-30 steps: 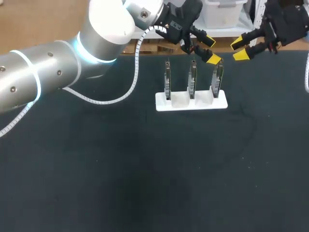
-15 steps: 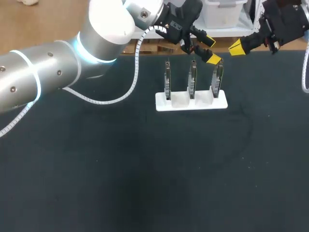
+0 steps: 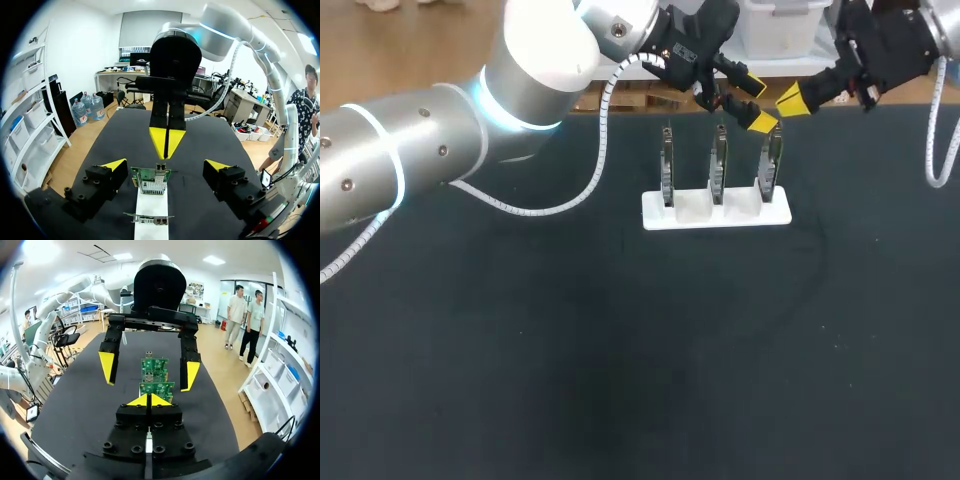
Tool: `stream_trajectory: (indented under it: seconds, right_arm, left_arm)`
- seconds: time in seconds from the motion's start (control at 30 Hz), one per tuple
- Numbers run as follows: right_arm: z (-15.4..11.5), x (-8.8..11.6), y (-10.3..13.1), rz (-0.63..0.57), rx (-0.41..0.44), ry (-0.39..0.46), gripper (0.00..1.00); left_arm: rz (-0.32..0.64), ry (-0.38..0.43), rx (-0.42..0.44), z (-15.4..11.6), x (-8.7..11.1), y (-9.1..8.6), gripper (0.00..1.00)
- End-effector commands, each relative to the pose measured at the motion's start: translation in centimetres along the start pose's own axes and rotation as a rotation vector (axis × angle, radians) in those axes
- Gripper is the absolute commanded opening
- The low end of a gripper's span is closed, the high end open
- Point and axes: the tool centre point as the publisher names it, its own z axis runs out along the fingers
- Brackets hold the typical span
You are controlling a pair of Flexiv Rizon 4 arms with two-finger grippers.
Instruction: Pick up the optical module with the left hand, and insert it into the network port with the right hand.
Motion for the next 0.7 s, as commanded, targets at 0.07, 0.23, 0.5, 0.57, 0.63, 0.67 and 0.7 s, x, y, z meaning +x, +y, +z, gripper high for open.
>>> stream_trajectory:
  seconds: [0.07, 0.23, 0.5, 0.57, 0.63, 0.67, 0.7]
  right_arm:
    - [0.2, 0.0, -0.6, 0.001, -0.013, 0.001, 0.00]
    - [0.2, 0.2, -0.4, 0.004, -0.017, 0.005, 0.00]
    - [0.3, 0.5, 0.2, 0.014, -0.023, 0.008, 0.00]
    - [0.3, 0.5, 0.3, 0.016, -0.023, 0.008, 0.00]
    - [0.3, 0.5, 0.4, 0.017, -0.022, 0.007, 0.00]
    - [0.3, 0.5, 0.4, 0.017, -0.023, 0.007, 0.00]
    - [0.3, 0.5, 0.4, 0.017, -0.022, 0.007, 0.00]
  left_arm:
    - [0.001, 0.000, -0.001, 0.0, 0.0, 0.0, 1.00]
    - [0.001, 0.000, -0.001, 0.0, 0.0, 0.0, 1.00]
    - [0.001, 0.000, -0.001, 0.0, 0.0, 0.0, 1.00]
    - [0.001, 0.000, -0.001, 0.0, 0.0, 0.0, 1.00]
    - [0.001, 0.000, -0.001, 0.0, 0.0, 0.0, 1.00]
    - [0.001, 0.000, -0.001, 0.0, 0.0, 0.0, 1.00]
    - [0.001, 0.000, -0.001, 0.0, 0.0, 0.0, 1.00]
